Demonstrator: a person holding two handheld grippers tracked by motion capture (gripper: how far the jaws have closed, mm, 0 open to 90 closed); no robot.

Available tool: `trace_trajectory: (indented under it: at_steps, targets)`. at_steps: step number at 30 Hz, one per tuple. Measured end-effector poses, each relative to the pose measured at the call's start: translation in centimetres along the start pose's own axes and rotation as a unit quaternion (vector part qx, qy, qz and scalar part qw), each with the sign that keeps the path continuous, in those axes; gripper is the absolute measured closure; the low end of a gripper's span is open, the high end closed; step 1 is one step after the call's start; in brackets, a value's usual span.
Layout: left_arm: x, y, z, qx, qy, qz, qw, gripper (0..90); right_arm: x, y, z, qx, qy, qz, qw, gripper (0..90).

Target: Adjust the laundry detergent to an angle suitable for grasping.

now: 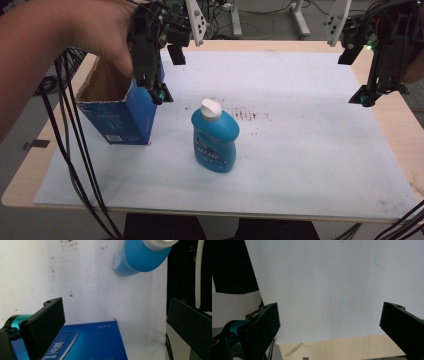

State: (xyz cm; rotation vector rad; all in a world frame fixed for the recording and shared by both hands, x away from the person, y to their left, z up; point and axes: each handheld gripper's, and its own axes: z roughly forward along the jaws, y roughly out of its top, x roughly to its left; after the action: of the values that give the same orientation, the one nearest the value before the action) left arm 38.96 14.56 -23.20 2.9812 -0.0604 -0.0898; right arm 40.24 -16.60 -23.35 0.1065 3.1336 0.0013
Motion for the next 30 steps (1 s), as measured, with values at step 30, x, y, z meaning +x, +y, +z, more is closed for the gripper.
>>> trace_trajectory:
  at_steps: [30]
  targets:
    - [1.6, 0.1, 0.4, 0.045, -0.008, -0.044, 0.998, 1.8, 0.1, 0.4, 0.5, -0.005, 0.006, 0.002, 1.0, 1.9]
